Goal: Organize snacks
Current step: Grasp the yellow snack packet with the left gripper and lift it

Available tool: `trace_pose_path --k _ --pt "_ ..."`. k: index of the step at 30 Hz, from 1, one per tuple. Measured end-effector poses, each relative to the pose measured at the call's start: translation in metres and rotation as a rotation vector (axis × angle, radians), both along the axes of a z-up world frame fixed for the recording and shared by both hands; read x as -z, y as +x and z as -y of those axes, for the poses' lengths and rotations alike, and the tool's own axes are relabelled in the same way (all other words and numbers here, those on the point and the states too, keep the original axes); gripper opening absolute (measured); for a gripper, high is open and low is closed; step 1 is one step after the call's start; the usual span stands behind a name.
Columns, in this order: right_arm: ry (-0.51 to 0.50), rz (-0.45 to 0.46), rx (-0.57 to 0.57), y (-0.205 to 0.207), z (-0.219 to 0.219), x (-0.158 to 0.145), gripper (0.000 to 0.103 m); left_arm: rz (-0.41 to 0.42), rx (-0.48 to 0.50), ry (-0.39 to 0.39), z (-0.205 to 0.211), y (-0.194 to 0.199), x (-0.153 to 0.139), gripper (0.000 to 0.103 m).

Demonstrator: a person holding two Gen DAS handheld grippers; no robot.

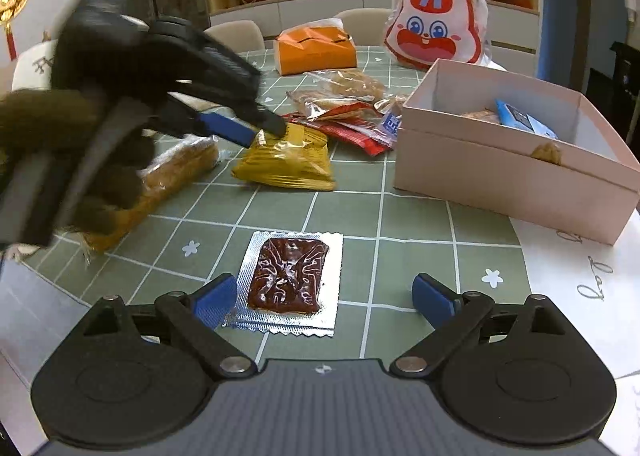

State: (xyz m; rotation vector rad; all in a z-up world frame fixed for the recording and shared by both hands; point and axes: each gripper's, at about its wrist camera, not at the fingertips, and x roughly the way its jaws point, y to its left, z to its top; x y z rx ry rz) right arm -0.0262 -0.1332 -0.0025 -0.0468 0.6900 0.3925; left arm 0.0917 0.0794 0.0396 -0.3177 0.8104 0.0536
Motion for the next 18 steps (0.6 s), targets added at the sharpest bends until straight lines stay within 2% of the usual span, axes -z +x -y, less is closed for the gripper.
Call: trace_pose_path --k 3,5,7,10,16,18 --pt "0.023 -0.002 0.002 0.000 0.003 0.000 0.095 -0.010 0.097 0.148 0.029 0.006 0.001 0.047" --pt "0.029 -0.003 0.001 0.000 0.003 0.000 0.095 -0.020 0.148 0.227 0.043 0.011 0.004 0.059" --pt "0.033 -0.003 0.001 0.000 0.003 0.000 0.095 -0.002 0.180 0.293 0.050 0.011 0.007 0.061" --pt "0.042 -0.004 0.002 0.001 0.004 0.000 0.095 0.013 0.184 0.280 0.047 0.010 0.009 0.062" --pt "0.044 -0.004 0.003 0.001 0.004 0.000 0.095 0.016 0.142 0.143 0.028 0.014 0.019 0.066" --pt "0.044 -0.004 0.003 0.002 0.004 0.000 0.095 0.043 0.145 0.139 0.028 0.013 0.021 0.065"
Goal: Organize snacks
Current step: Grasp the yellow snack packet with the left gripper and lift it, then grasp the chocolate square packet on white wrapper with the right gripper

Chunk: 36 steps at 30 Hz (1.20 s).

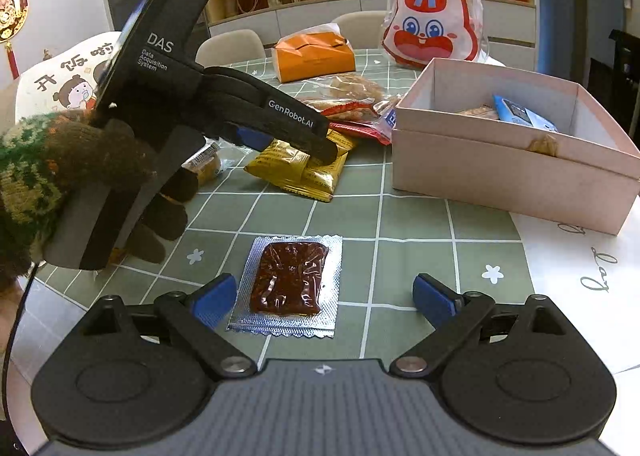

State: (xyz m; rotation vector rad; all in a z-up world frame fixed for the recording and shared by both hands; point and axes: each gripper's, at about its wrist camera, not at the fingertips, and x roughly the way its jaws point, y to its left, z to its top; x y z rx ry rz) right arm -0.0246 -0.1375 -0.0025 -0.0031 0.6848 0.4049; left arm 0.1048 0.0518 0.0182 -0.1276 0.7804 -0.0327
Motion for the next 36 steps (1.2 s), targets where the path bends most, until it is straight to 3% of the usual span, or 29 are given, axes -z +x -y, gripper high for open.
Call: trace_pose_path --k 5,15,18,24,26,29,33,36 --pt "-0.005 0.001 -0.002 0.000 0.000 0.000 0.096 0.016 0.009 -0.052 -0.006 -0.017 0.000 0.055" --pt "-0.079 -0.021 -0.059 0.003 -0.011 0.001 0.103 0.075 0.146 -0.025 -0.013 -0.116 0.001 0.054" --pt "-0.155 -0.018 -0.082 -0.002 -0.020 0.003 0.103 0.093 0.151 -0.026 -0.017 -0.122 0.001 0.054" --pt "-0.155 -0.017 -0.160 -0.007 -0.016 0.002 0.103 0.060 0.206 -0.053 -0.008 -0.106 0.004 0.054" --pt "-0.157 -0.010 -0.163 -0.012 -0.014 0.000 0.097 0.056 0.218 -0.069 -0.009 -0.104 0.004 0.054" --pt "-0.172 0.025 -0.103 -0.021 -0.008 -0.003 0.085 0.057 0.204 -0.154 -0.020 -0.107 0.005 0.054" --pt "-0.198 0.054 -0.064 -0.025 -0.013 -0.008 0.058 0.065 0.176 -0.248 -0.033 -0.117 0.002 0.054" --pt "-0.147 0.028 -0.086 -0.014 -0.023 -0.009 0.055 0.085 0.162 -0.239 -0.034 -0.121 -0.002 0.054"
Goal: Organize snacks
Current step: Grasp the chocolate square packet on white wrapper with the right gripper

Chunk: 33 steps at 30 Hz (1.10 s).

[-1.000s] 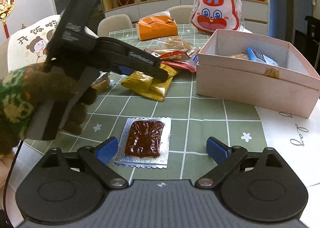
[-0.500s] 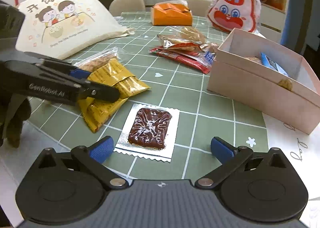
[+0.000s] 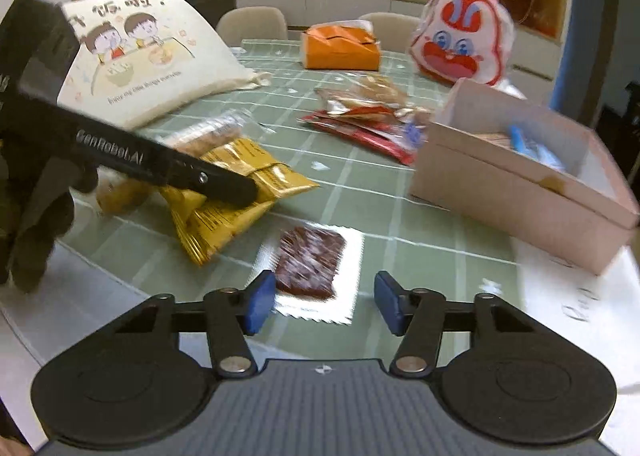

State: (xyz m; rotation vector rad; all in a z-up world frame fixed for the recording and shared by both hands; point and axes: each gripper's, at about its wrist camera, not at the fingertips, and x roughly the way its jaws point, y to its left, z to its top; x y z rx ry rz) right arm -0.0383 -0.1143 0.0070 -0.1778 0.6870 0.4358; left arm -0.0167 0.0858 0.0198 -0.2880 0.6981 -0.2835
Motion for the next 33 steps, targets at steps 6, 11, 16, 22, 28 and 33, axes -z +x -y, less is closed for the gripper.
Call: trace_pose_path --k 6,11,16,22,28,33 --pt "0.013 -0.017 0.001 0.016 -0.010 0.002 0.042 -0.014 0.019 0.012 0.004 -0.001 0.002 0.054" --pt "-0.065 0.030 0.059 0.002 0.007 0.000 0.041 -0.030 0.061 0.039 0.015 0.000 0.009 0.054" --pt "-0.049 0.017 0.118 0.000 0.034 -0.001 0.041 -0.027 0.065 0.034 0.015 0.000 0.010 0.054" --pt "-0.029 0.059 0.069 0.005 0.029 -0.010 0.057 -0.022 0.066 0.042 0.016 -0.001 0.011 0.054" --pt "0.014 0.012 0.107 0.024 0.033 -0.001 0.086 -0.010 0.070 0.065 0.019 -0.002 0.011 0.054" --pt "0.029 -0.020 0.109 0.018 0.038 0.008 0.090 0.002 0.075 0.083 0.021 -0.004 0.011 0.054"
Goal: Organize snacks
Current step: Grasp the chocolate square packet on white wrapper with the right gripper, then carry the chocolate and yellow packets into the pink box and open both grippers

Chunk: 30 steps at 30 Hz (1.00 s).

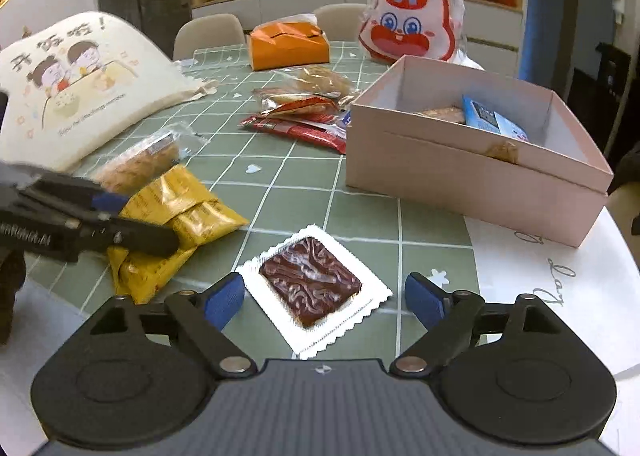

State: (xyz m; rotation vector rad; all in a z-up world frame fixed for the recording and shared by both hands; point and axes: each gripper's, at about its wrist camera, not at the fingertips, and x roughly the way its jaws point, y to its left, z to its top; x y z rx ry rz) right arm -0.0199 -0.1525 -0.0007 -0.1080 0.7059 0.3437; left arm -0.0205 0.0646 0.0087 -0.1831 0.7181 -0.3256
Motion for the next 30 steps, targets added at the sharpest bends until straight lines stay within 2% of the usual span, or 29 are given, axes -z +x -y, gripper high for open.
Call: trace_pose_path --k 6,12,17,20,22,24,25,26,30 --pt "-0.081 0.024 -0.117 -0.011 -0.009 -0.001 0.090 0.002 0.001 0.002 0.000 0.000 0.000 0.054" --pt "-0.099 0.046 -0.103 0.002 -0.009 -0.004 0.090 0.010 0.005 0.018 0.001 0.000 0.000 0.054" --pt "-0.009 -0.016 -0.075 0.021 -0.002 -0.002 0.091 0.014 0.007 0.025 0.001 -0.001 0.001 0.054" --pt "-0.028 -0.007 -0.074 0.017 -0.007 -0.002 0.080 0.015 0.008 0.027 0.002 -0.001 0.001 0.054" --pt "-0.031 -0.007 -0.083 0.014 -0.008 -0.004 0.062 0.015 0.008 0.027 0.002 -0.001 0.001 0.054" --pt "-0.047 -0.002 -0.081 0.010 -0.008 -0.008 0.056 0.016 0.008 0.027 0.001 -0.001 0.001 0.054" --pt "-0.048 -0.001 -0.079 0.008 -0.007 -0.010 0.044 0.015 0.008 0.027 0.002 -0.001 0.001 0.054" --pt "-0.047 0.000 -0.079 0.006 -0.006 -0.011 0.042 0.016 0.008 0.027 0.002 -0.001 0.001 0.054" --pt "-0.060 0.005 -0.065 0.000 -0.001 -0.013 0.041 0.016 0.008 0.028 0.002 -0.001 0.001 0.054"
